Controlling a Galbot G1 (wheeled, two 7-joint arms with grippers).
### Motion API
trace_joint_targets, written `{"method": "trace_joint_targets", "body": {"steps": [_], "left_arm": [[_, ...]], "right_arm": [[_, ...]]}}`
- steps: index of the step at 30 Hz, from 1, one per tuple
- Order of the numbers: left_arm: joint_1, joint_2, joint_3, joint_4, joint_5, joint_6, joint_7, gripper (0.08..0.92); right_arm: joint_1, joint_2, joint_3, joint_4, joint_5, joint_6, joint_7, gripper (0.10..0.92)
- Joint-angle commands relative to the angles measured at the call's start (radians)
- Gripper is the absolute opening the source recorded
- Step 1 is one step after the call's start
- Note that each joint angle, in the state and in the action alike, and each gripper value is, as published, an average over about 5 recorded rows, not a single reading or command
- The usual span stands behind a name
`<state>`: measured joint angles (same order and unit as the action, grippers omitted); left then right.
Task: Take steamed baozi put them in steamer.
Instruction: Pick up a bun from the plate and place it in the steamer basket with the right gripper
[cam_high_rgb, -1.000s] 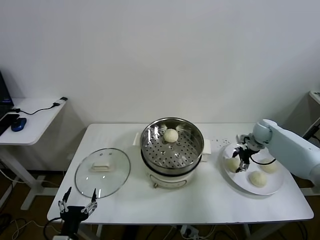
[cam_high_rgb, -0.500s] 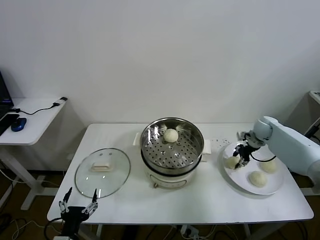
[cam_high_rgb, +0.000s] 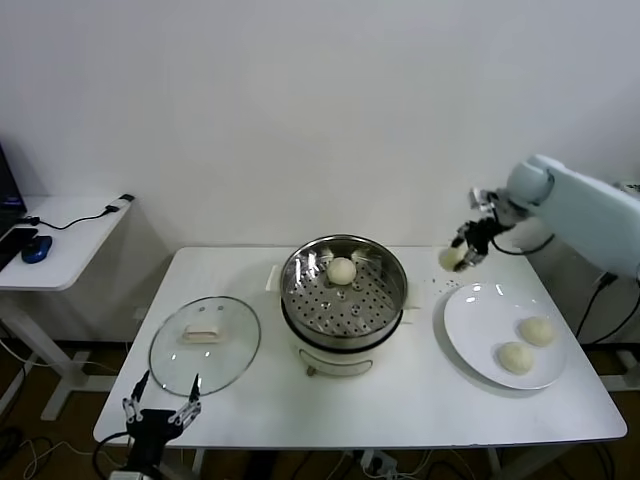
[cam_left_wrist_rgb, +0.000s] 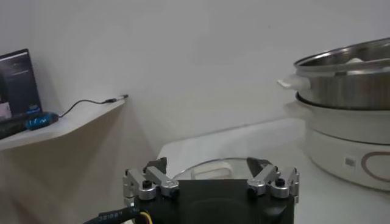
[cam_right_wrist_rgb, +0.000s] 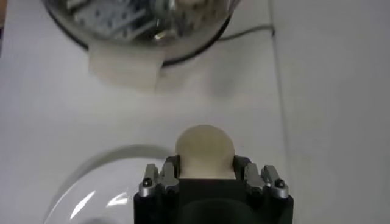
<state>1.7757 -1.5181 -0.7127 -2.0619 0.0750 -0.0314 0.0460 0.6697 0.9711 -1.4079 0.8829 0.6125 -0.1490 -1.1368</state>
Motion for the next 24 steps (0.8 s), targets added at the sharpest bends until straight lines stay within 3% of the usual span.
{"method": "trace_joint_targets", "body": {"steps": [1, 10, 24], "left_arm": [[0.006, 0.005, 0.011, -0.011, -0.003, -0.001, -0.001, 0.823], [0.022, 0.001, 0.014, -0.031, -0.008, 0.005, 0.0, 0.823], [0.009, -0.004, 0.006, -0.026, -0.012, 0.017, 0.005, 0.823]], "right_arm": [[0.204, 0.157, -0.185, 0.091, 0.268, -0.078, 0.04, 0.577], [0.118, 0.328, -0.201, 0.159, 0.318, -0.132, 0.129, 0.577], [-0.059, 0.469, -0.22, 0.05, 0.3, -0.135, 0.172, 0.577]]}}
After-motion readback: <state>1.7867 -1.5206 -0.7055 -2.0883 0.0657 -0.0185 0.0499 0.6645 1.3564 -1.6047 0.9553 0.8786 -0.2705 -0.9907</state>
